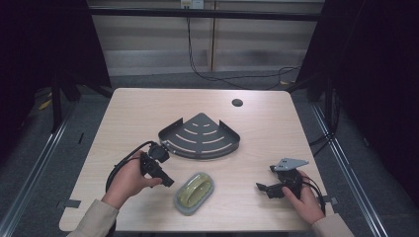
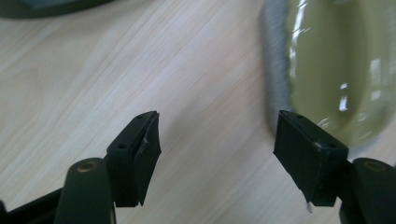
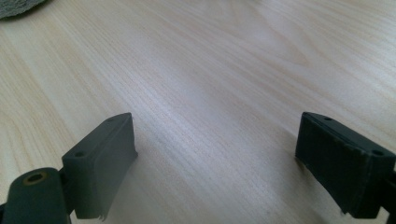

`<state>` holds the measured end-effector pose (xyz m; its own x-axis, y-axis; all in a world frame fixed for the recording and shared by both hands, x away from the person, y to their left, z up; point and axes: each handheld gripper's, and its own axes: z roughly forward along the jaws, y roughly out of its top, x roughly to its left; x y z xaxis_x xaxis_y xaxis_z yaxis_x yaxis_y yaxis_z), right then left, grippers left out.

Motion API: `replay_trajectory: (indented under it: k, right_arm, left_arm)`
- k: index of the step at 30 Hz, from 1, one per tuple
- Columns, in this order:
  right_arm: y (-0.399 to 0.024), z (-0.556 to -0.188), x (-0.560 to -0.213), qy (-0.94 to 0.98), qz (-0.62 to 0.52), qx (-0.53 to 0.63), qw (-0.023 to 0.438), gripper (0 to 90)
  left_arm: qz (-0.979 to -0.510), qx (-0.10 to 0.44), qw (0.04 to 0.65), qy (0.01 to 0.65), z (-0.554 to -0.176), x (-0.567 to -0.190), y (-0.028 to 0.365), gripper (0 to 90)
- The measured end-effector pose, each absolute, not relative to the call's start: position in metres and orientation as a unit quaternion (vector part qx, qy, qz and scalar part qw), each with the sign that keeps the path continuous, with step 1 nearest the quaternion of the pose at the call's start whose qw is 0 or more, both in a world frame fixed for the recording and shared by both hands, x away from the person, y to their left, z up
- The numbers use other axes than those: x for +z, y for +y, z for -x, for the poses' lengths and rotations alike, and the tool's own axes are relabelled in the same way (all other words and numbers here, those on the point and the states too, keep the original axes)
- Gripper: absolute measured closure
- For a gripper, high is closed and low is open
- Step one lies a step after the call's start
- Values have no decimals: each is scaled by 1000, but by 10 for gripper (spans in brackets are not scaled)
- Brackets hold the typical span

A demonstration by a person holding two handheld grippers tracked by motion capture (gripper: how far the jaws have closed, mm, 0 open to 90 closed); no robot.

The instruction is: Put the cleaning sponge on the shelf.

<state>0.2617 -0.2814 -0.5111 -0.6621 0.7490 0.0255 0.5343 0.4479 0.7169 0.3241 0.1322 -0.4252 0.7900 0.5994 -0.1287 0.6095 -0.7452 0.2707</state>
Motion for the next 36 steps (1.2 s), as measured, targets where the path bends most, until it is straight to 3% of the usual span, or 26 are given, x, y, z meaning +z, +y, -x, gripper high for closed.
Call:
replay_trajectory:
  k: [36]
  right_arm:
    - [-281, -262, -511, 837, -383, 360, 149, 114]
  left_arm:
    - [-946, -75, 99, 300, -322, -408, 65, 387]
